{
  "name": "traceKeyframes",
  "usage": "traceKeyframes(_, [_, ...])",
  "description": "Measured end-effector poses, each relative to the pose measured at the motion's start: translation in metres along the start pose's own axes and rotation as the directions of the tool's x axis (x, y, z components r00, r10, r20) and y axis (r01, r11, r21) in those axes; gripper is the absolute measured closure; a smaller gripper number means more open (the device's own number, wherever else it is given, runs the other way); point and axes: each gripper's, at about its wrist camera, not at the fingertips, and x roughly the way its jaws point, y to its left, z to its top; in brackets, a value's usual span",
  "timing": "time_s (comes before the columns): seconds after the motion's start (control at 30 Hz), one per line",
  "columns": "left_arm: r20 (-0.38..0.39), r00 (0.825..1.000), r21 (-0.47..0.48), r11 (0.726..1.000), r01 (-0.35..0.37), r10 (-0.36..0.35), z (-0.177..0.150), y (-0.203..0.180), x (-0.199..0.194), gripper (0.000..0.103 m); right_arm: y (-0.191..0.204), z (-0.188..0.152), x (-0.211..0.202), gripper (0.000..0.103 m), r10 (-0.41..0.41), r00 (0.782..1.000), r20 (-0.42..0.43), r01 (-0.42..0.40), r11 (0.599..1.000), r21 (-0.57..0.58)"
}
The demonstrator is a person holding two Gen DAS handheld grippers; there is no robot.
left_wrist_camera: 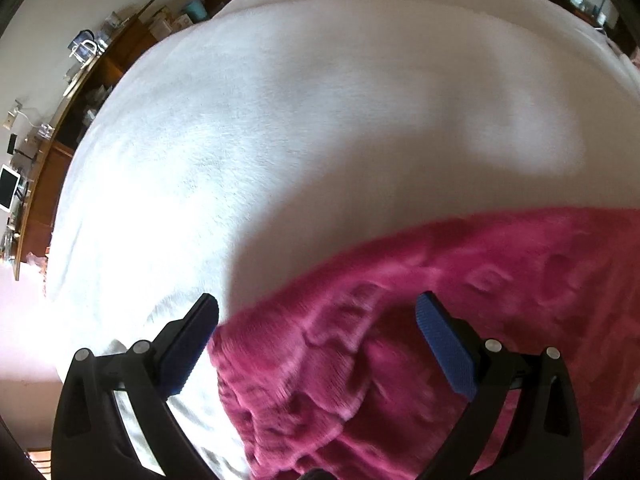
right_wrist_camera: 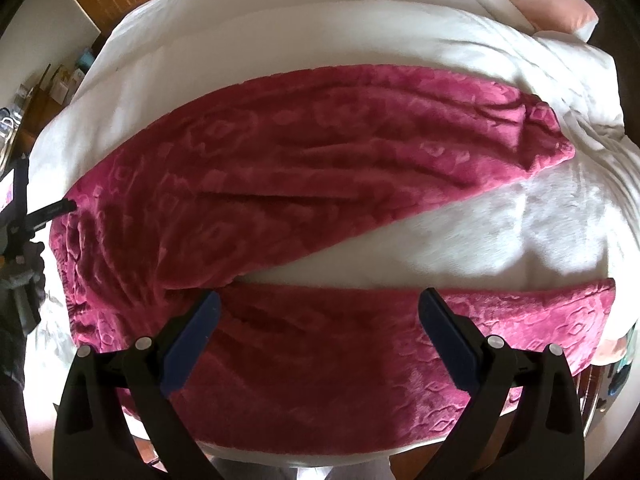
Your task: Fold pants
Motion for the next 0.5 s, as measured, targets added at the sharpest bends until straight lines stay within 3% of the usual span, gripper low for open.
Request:
traceKeyframes(0.13, [-0.016, 0.998, 0.008, 0.998, 0.065, -0.065, 0.012, 0.015, 0.022, 0.011, 0.006, 0.000, 0.001, 0.003, 0.003, 1.000, -0.008, -0.004, 1.000, -0.016])
traceKeyframes(0.27, [-0.056, 0.979, -0.017, 0.981, 0.193, -0.194, 0.019, 0.028, 0.040, 0.030, 0.007, 0.000, 0.001, 0.003, 0.008, 1.000, -0.007, -0.008, 1.000, -0.024])
traceKeyframes(0.33, [-0.062, 0.969, -0.041, 0.970, 0.238, -0.240, 0.021, 0.035, 0.046, 0.041, 0.007, 0.000, 0.001, 0.003, 0.005, 1.000, -0.008, -0.005, 1.000, -0.020])
traceKeyframes(0.4, [-0.064, 0.963, -0.049, 0.965, 0.259, -0.262, 0.021, 0.039, 0.046, 0.061, 0.001, -0.001, 0.001, 0.003, 0.003, 1.000, -0.009, -0.003, 1.000, -0.008])
traceKeyframes(0.5, [-0.055, 0.966, -0.037, 0.967, 0.252, -0.254, 0.017, 0.043, 0.040, 0.079, -0.015, 0.002, 0.002, 0.003, -0.001, 1.000, -0.004, 0.001, 1.000, 0.016])
